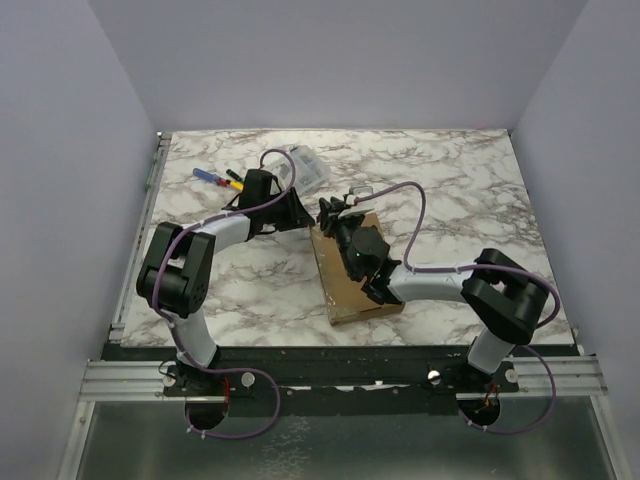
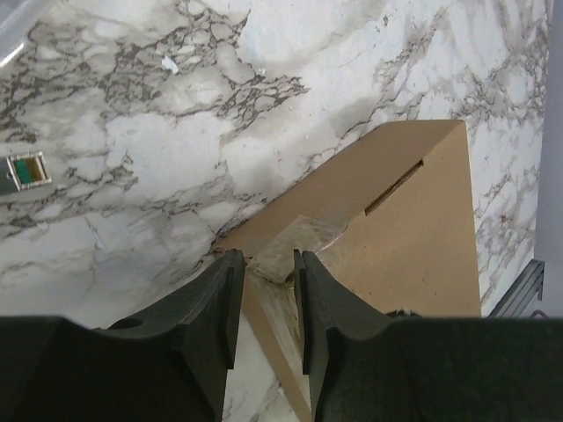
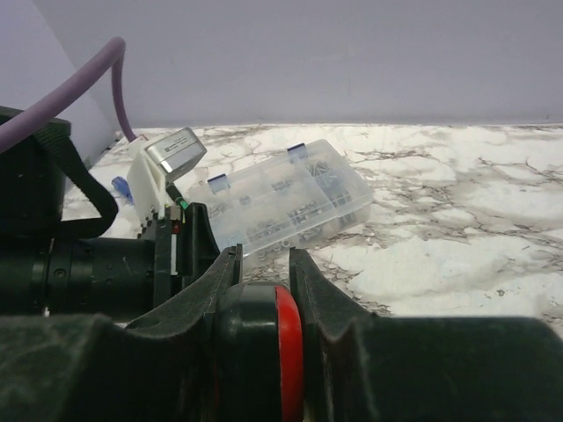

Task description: Unpack the express box

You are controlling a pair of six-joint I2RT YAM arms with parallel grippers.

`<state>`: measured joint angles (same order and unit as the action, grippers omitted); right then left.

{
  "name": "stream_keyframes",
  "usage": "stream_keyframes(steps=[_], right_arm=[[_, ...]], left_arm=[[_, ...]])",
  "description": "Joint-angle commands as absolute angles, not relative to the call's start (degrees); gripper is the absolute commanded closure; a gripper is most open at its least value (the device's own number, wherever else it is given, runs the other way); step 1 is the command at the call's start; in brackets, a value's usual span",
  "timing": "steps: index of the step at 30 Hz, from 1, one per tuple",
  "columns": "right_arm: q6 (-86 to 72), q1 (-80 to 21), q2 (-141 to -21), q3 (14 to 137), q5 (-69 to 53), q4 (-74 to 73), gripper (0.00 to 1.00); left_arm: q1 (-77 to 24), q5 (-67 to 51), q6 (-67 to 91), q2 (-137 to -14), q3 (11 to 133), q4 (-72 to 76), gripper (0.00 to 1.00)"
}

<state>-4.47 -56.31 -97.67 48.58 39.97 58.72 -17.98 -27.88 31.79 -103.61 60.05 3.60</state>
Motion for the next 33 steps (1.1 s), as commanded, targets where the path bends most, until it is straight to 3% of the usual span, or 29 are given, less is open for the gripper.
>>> stream_keyframes(steps=[1,7,10,16,18,25,33], right_arm=[[-6.27,-56.69,-93.88,46.88,42.19,56.85,0.99],[-5.28,-56.72,-92.48,44.31,34.7,57.52,0.99],[-3.51,-56.76,-90.19,42.52,28.12,56.99,0.99],[-2.02,-56.78,-84.45,38.68,21.53,54.96,0.99],[-1.74,-56.78,-83.61,38.41,20.04,53.01,0.99],[-2.97,-56.78,-82.31,36.26,17.1,52.12,0.99],[-3.13,-56.78,-83.11,37.33,18.04,51.06,0.99]], left_arm=[[-17.99,-25.18,32.03,-99.88,53.38,1.34,0.64],[-17.19,-22.95,32.72,-93.21,46.89,0.57,0.63],[-16.12,-26.32,32.95,-90.97,45.98,0.36,0.57],[-14.31,-36.78,28.11,-93.87,54.91,-3.04,0.25],[-14.72,-40.26,27.08,-96.84,57.56,-3.08,0.21],[-16.47,-46.89,21.62,-104.5,62.03,-3.21,0.21],[-17.59,-45.71,19.96,-107.51,61.25,-3.23,0.2]])
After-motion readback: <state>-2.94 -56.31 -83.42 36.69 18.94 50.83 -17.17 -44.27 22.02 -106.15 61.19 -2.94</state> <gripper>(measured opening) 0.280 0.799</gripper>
